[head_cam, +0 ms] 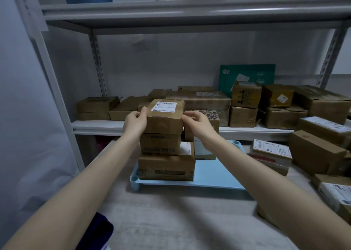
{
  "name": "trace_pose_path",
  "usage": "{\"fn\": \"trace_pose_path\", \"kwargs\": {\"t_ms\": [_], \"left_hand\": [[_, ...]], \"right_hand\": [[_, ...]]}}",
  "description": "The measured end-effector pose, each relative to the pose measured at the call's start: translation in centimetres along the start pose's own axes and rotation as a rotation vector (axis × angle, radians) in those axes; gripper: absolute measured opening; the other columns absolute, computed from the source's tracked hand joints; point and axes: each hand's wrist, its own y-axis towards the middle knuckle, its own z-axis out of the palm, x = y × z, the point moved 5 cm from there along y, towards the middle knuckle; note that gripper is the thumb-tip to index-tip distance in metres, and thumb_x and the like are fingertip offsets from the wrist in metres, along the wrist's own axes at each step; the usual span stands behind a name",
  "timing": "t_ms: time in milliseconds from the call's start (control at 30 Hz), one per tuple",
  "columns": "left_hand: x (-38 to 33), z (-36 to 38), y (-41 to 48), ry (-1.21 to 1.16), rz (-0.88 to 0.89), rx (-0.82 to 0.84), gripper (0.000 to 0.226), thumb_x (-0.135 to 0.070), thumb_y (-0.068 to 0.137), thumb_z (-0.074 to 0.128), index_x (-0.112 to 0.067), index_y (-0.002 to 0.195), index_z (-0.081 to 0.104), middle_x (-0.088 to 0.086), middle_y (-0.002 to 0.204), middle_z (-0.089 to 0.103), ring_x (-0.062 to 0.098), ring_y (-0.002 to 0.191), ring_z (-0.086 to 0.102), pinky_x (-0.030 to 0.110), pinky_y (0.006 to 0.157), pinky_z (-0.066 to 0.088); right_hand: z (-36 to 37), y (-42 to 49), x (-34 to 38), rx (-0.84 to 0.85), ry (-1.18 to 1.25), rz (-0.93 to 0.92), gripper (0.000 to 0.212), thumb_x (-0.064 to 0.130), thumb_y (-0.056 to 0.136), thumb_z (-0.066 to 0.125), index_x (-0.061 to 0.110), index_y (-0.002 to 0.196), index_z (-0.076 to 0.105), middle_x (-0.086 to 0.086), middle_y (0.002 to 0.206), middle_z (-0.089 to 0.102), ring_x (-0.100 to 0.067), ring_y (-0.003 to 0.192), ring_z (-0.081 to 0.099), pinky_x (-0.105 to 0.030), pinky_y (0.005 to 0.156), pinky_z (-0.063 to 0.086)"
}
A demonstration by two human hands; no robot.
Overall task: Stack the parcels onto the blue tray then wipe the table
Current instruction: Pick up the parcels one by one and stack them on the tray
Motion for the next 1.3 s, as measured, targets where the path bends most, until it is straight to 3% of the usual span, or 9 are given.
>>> {"fn": "trace_pose_path", "kwargs": {"t_ms": [100, 267, 400, 500, 633, 833, 967, 1133, 1300], "left_hand": [[-0.7, -0.5, -0.1, 0.137, 0.082, -0.121, 0.044, -0.046, 0.097, 0.045, -0.014, 0.126, 0.055, 0.006, 0.127, 0.058, 0.026, 0.118, 0.05, 0.041, 0.095, 0.046], [-3.8, -0.4, -2.5, 0.36, 0.388, -0.267, 0.033, -0.023, 0.089, 0.057, -0.019, 0.121, 0.058, 0.006, 0.13, 0.051, 0.026, 0.123, 0.039, 0.031, 0.091, 0.037], [-5.9, 1.6, -4.4, 0.356, 0.567, -0.202, 0.027, -0.015, 0.084, 0.059, -0.02, 0.111, 0.061, 0.002, 0.119, 0.054, 0.022, 0.116, 0.042, 0.024, 0.084, 0.032], [-7.1, 3.6, -6.1, 0.296, 0.654, -0.104, 0.022, -0.011, 0.084, 0.06, -0.02, 0.104, 0.062, -0.001, 0.112, 0.054, 0.019, 0.11, 0.048, 0.025, 0.083, 0.04], [-8.4, 6.9, -8.7, 0.212, 0.731, 0.061, 0.015, -0.008, 0.086, 0.061, -0.018, 0.097, 0.062, -0.002, 0.103, 0.055, 0.005, 0.083, 0.052, 0.011, 0.067, 0.039], [-8.9, 13.0, -12.0, 0.187, 0.735, 0.271, 0.012, -0.01, 0.086, 0.061, -0.019, 0.095, 0.063, 0.001, 0.101, 0.061, 0.004, 0.082, 0.056, 0.015, 0.07, 0.046], [-8.7, 17.3, -13.7, 0.234, 0.703, 0.365, 0.013, -0.011, 0.083, 0.061, -0.019, 0.093, 0.065, 0.002, 0.097, 0.063, 0.011, 0.084, 0.056, 0.023, 0.073, 0.045], [-7.7, 22.0, -15.3, 0.263, 0.607, 0.504, 0.012, -0.013, 0.085, 0.062, -0.019, 0.094, 0.065, 0.001, 0.096, 0.063, 0.014, 0.087, 0.059, 0.029, 0.073, 0.052], [-5.9, 25.4, -17.2, 0.307, 0.511, 0.625, 0.01, -0.013, 0.086, 0.061, -0.018, 0.095, 0.063, 0.001, 0.095, 0.063, 0.015, 0.088, 0.059, 0.024, 0.064, 0.043]], "right_hand": [[-0.6, -0.4, 0.4, -0.052, -0.039, -0.083, 0.033, 0.025, 0.095, 0.059, 0.015, 0.126, 0.054, 0.001, 0.114, 0.06, -0.011, 0.103, 0.056, -0.012, 0.072, 0.043], [-1.5, -0.9, 0.6, -0.101, -0.077, -0.172, 0.016, 0.016, 0.093, 0.061, 0.014, 0.109, 0.064, 0.009, 0.094, 0.061, 0.0, 0.088, 0.056, -0.01, 0.066, 0.042], [-2.6, -1.1, 0.4, -0.114, -0.093, -0.175, 0.016, 0.005, 0.088, 0.065, 0.016, 0.098, 0.067, 0.003, 0.093, 0.067, -0.01, 0.089, 0.062, -0.017, 0.073, 0.051], [-4.1, -1.4, -0.1, -0.125, -0.106, -0.16, 0.023, -0.003, 0.084, 0.067, 0.017, 0.097, 0.066, 0.001, 0.093, 0.068, -0.014, 0.091, 0.066, -0.022, 0.079, 0.055], [-7.2, -2.2, -0.6, -0.154, -0.089, -0.164, 0.021, 0.0, 0.081, 0.074, 0.013, 0.096, 0.065, -0.002, 0.09, 0.069, -0.012, 0.085, 0.067, -0.019, 0.074, 0.056], [-13.1, -3.8, -2.7, -0.252, -0.082, -0.131, 0.004, 0.009, 0.087, 0.07, 0.01, 0.087, 0.066, -0.007, 0.078, 0.071, -0.009, 0.064, 0.068, -0.017, 0.059, 0.05], [-18.0, -5.4, -4.2, -0.377, -0.18, -0.082, 0.019, 0.021, 0.097, 0.055, 0.011, 0.087, 0.066, -0.006, 0.071, 0.07, -0.008, 0.057, 0.065, -0.019, 0.055, 0.049], [-24.3, -7.3, -6.8, -0.53, -0.538, 0.036, 0.015, 0.025, 0.095, 0.057, 0.016, 0.103, 0.065, -0.002, 0.093, 0.07, -0.015, 0.083, 0.065, -0.033, 0.075, 0.056], [-28.4, -9.6, -9.0, -0.506, -0.958, 0.218, 0.036, 0.019, 0.087, 0.063, 0.016, 0.121, 0.052, -0.006, 0.119, 0.056, -0.024, 0.106, 0.055, -0.038, 0.082, 0.053]]}}
